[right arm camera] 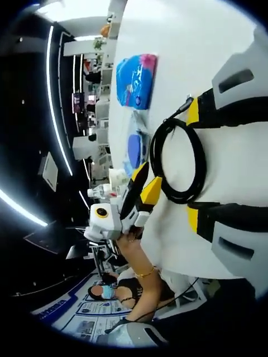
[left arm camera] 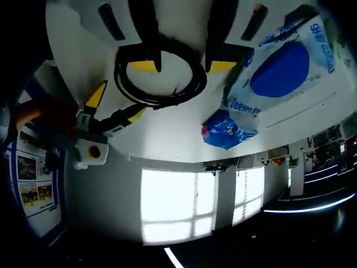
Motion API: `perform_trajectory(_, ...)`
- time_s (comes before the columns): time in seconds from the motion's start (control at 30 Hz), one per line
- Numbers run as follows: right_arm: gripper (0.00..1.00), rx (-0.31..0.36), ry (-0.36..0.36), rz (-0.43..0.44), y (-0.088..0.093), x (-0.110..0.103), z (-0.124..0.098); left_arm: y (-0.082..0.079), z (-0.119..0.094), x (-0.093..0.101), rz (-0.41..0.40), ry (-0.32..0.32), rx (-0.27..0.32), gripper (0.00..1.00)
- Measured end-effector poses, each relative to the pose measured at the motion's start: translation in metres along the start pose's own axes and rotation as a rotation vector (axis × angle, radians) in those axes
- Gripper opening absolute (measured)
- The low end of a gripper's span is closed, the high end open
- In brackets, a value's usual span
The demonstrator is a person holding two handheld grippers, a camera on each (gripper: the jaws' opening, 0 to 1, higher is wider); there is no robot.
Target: Arrange the tabletop items into an orderly group along one side of the table until the central work area is clear of visible clutter.
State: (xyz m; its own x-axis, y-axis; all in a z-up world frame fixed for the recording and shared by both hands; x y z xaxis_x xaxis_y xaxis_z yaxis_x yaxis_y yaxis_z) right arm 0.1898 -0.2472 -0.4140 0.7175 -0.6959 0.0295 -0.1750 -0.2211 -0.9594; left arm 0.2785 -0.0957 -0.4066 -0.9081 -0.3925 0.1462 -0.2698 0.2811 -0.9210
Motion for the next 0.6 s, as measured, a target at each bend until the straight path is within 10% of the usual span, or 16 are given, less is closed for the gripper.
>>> perform_trajectory(0.6,0.49,0.029,0.023,0.029,-0.004,0.007,-0.010,-0.015,-0.003,-0.002,0.047,-0.086,0.050,0.27)
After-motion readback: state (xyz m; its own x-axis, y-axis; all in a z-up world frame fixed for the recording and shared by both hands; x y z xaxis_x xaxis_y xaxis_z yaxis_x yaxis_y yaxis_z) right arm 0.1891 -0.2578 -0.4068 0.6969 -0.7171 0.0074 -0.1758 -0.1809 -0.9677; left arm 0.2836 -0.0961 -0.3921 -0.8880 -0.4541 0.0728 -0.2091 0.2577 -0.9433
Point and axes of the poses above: the point that each gripper's makers call its tool centre point, and the gripper's own axes: z roughly forward along the fingers, x roughly to its right, y roughly out of its underside, the point moved 5 cm from there along -z, roughly backward along the fingers, and after that the axes turned 7 degrees about -z, right-handed, at the moved point
